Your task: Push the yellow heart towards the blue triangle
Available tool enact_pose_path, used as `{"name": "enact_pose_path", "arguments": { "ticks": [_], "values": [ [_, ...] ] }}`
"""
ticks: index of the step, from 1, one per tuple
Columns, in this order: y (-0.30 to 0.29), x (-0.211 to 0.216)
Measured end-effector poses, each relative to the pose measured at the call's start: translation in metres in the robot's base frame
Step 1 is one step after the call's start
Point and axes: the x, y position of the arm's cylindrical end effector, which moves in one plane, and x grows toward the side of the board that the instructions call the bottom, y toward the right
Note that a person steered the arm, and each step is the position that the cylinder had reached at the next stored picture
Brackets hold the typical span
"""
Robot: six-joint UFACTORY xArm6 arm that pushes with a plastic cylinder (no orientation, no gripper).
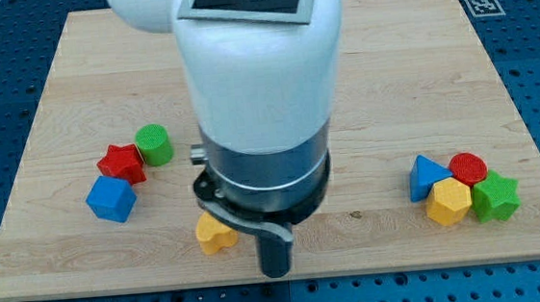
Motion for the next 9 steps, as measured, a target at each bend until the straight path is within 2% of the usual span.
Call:
{"name": "enact_pose_path", "arguments": {
  "ticks": [1,2,6,9],
  "values": [
    [-0.081,0.001],
    [-0.121,0.0],
    [-0.086,-0.029],
    [-0.001,-0.028]
  ]
}}
